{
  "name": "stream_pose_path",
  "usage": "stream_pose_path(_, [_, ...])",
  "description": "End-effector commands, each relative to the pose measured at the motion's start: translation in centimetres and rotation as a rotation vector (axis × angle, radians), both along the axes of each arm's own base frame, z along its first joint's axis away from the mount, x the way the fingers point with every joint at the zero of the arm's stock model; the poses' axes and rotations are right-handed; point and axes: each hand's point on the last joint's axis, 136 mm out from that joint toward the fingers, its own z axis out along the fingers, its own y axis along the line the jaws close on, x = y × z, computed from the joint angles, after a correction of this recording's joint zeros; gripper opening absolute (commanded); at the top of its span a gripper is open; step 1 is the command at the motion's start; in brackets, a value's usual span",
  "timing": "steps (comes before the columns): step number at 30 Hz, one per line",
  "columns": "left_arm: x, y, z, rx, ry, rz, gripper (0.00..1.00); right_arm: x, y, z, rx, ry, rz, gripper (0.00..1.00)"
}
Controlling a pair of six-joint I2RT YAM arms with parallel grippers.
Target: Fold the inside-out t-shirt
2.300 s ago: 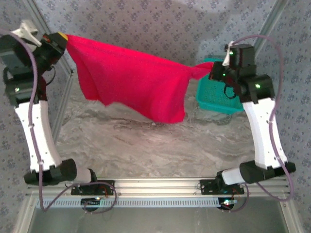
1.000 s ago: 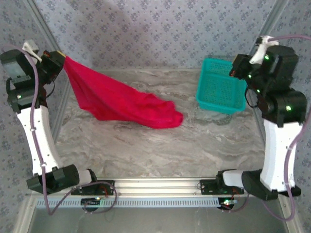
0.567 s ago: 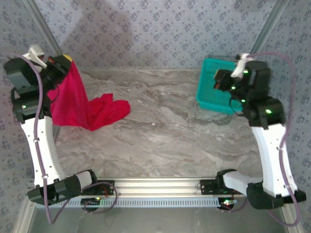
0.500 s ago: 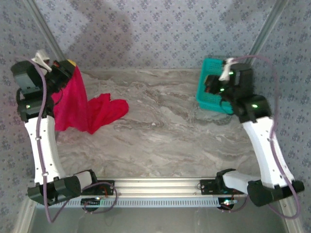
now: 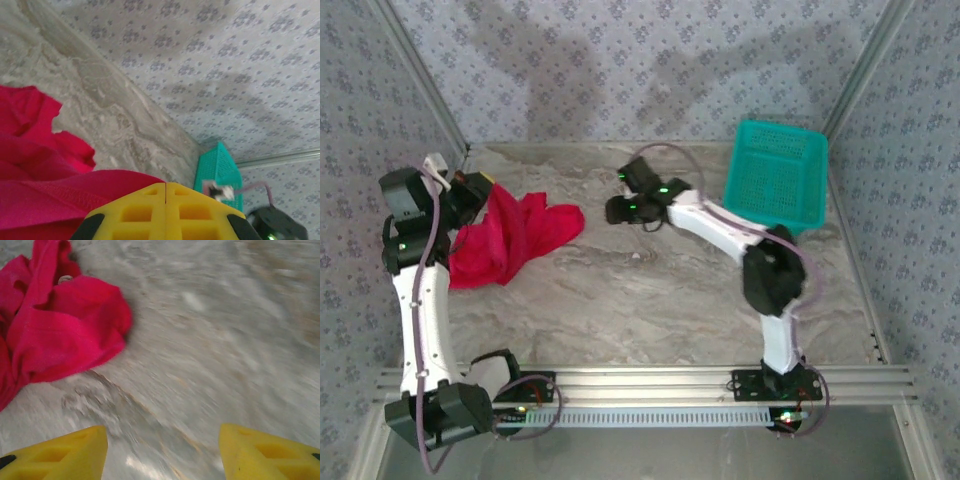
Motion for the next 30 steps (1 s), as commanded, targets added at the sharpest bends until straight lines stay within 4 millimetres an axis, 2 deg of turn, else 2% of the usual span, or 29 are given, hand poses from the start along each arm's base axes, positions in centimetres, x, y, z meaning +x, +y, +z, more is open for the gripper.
stream_pose_path(1, [-0.6, 0.2, -1.5, 0.035, 0.006, 0.011, 0.00, 0.5, 5.4, -1.7, -0.036, -0.034, 0.073, 0.64])
stream_pose_path(2, [-0.8, 0.3, -2.1, 0.039, 0.018, 0.011, 0.00, 0.8, 6.4, -2.8, -0.064, -0.031, 0.076, 0.65])
stream_pose_path(5, [-1.3, 0.2, -3.8, 0.044, 0.049, 0.008, 0.00, 2.5, 9.7, -4.8, -0.062, -0.082, 0.072, 0.70])
stream_pose_path(10, [-1.9, 0.2, -5.6, 0.041, 0.078, -0.005, 0.00, 5.0, 11.8, -8.1, 0.004, -0.095, -0.001, 0.69])
stream_pose_path(11, [-1.9, 0.3, -5.8, 0.038, 0.081, -0.005, 0.00, 5.4, 11.8, -8.6, 0.022, -0.086, -0.022, 0.64])
stream_pose_path(12, [-1.9, 0.3, -5.8, 0.035, 0.081, -0.008, 0.00, 5.6, 11.8, -8.7, 0.040, -0.073, -0.032, 0.51])
stream_pose_path(13, [-1.9, 0.4, -5.9, 0.032, 0.084, -0.009, 0.00, 5.8, 11.4, -8.8, 0.047, -0.055, -0.051, 0.29])
stream_pose_path(14, [-1.9, 0.5, -5.8, 0.030, 0.081, -0.009, 0.00, 6.0, 10.7, -8.6, 0.042, -0.037, -0.069, 0.07])
stream_pose_path(15, [-1.9, 0.6, -5.7, 0.030, 0.079, -0.011, 0.00, 6.0, 9.8, -8.2, 0.027, -0.024, -0.079, 0.00])
stream_pose_path(18, [-1.8, 0.8, -5.4, 0.034, 0.078, -0.011, 0.00, 4.5, 5.6, -6.4, -0.068, -0.008, -0.096, 0.00])
stream_pose_path(21, [-1.7, 0.6, -5.2, 0.015, 0.070, -0.020, 0.00, 2.2, -0.5, -4.2, -0.119, -0.064, -0.135, 0.00])
stream_pose_path(22, [-1.6, 0.5, -5.2, 0.008, 0.067, -0.024, 0.00, 0.9, -2.3, -4.0, -0.130, -0.060, -0.144, 0.00])
stream_pose_path(25, [-1.5, 0.0, -5.8, -0.018, 0.067, -0.037, 0.00, -4.6, -8.0, -5.0, -0.198, -0.021, -0.163, 0.00])
stream_pose_path(27, [-1.5, -0.5, -6.8, -0.021, 0.078, -0.048, 0.00, -9.5, -11.4, -7.3, -0.255, 0.024, -0.163, 0.00])
stream_pose_path(30, [-1.3, -1.4, -8.7, -0.015, 0.114, -0.067, 0.00, -14.3, -14.2, -9.0, -0.293, 0.073, -0.181, 0.00])
